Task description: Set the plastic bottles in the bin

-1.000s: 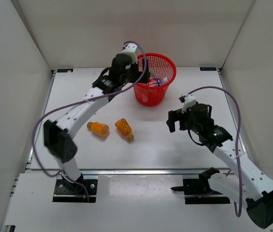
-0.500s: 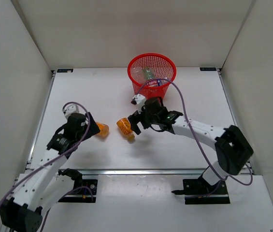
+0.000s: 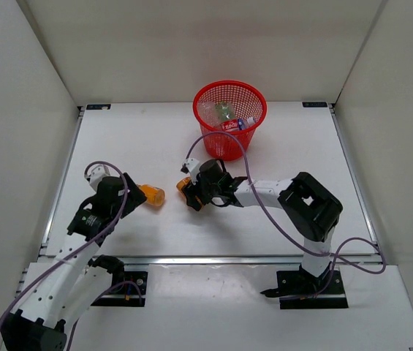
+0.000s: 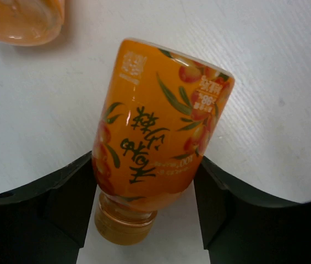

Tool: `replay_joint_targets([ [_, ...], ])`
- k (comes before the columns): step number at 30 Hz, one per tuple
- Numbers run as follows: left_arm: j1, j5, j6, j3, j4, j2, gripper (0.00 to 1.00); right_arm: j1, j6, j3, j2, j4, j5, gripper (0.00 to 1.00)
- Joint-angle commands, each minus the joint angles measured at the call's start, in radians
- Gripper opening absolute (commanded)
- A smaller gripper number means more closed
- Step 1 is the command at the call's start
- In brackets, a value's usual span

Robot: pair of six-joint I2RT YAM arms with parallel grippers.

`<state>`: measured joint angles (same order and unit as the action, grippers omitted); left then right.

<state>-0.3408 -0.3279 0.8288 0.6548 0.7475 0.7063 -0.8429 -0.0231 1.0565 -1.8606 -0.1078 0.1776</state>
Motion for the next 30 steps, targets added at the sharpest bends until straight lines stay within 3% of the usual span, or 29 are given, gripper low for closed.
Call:
replay_joint_targets([
  [1,0.016,0.026,-0.014,-0.006,-0.051,0.021,0.99,-0.005,-0.014,0.016,-0.011,-0.112,-0.013,0.56],
  [2,0.014,0.026,-0.020,-0.006,-0.063,0.022,0.99,-0.002,-0.017,0.007,-0.005,-0.116,-0.001,0.43],
  [4,0.006,0.009,-0.026,-0.006,-0.077,0.032,0.99,0.011,0.001,-0.004,0.020,-0.128,0.048,0.34],
  [8,0.049,0.042,-0.011,-0.041,-0.131,0.055,0.99,0.033,-0.006,0.117,0.126,0.003,0.082,0.24],
  [12,0.034,0.081,0.024,-0.079,-0.194,0.061,0.99,0.007,-0.136,0.187,0.266,0.082,-0.083,0.29],
  [17,0.042,0.093,0.073,-0.133,-0.223,0.050,0.99,0.092,-0.258,0.310,0.330,0.077,-0.217,0.28],
  [27,0.051,0.121,0.109,-0.153,-0.309,0.097,0.99,0.393,-0.192,0.563,0.107,0.149,-0.190,0.30],
  [28,0.062,0.121,0.104,-0.141,-0.304,0.105,0.99,0.419,-0.186,0.585,0.098,0.167,-0.190,0.34],
  [30,0.071,0.124,0.092,-0.130,-0.306,0.134,0.99,0.433,-0.170,0.597,0.092,0.178,-0.185,0.53],
])
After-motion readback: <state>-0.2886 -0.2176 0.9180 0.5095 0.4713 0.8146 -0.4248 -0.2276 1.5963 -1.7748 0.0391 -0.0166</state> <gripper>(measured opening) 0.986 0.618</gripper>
